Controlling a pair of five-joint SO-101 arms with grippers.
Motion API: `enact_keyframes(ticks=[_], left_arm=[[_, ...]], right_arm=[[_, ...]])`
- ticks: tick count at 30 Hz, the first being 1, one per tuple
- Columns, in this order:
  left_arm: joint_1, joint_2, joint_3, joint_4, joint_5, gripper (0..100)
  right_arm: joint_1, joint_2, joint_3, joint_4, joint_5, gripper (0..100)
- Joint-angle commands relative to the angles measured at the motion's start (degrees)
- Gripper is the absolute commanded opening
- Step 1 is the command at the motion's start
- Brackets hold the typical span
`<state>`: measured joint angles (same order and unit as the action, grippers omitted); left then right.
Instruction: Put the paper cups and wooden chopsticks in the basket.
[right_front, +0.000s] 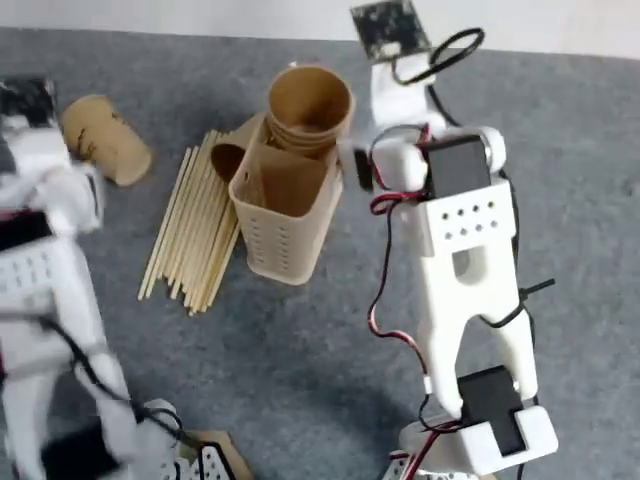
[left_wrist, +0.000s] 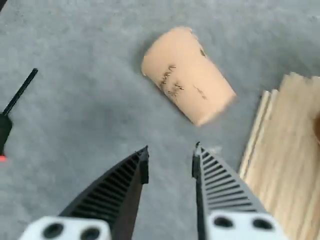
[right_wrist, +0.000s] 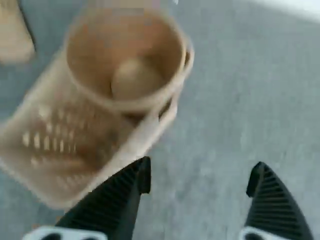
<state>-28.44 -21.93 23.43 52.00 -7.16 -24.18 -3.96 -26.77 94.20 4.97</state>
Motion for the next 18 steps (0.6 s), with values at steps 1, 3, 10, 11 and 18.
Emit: enact_keyframes(ticks=[1, 3, 10, 11, 18], left_arm=[[-2.1, 23.1, -28.7, 4.6, -0.6, 18], [-2.9, 33.9, -41.4, 5.1, -0.5, 18], [-5.8, 68.0, -89.5, 8.8, 4.9, 18], [-5.8, 72.5, -96.0, 9.1, 6.2, 18], [-4.4, 98.0, -118.7, -1.8, 9.8, 17]], right_arm=[[-0.1, -1.9, 3.4, 3.0, 0.7, 31.0], [-0.2, -3.3, 8.0, 2.9, 1.8, 31.0], [-0.1, -18.6, 41.6, -12.9, 5.4, 31.0], [-0.2, -21.7, 47.4, -16.2, 5.4, 31.0], [-0.5, -42.2, 78.9, -28.4, 5.2, 31.0]])
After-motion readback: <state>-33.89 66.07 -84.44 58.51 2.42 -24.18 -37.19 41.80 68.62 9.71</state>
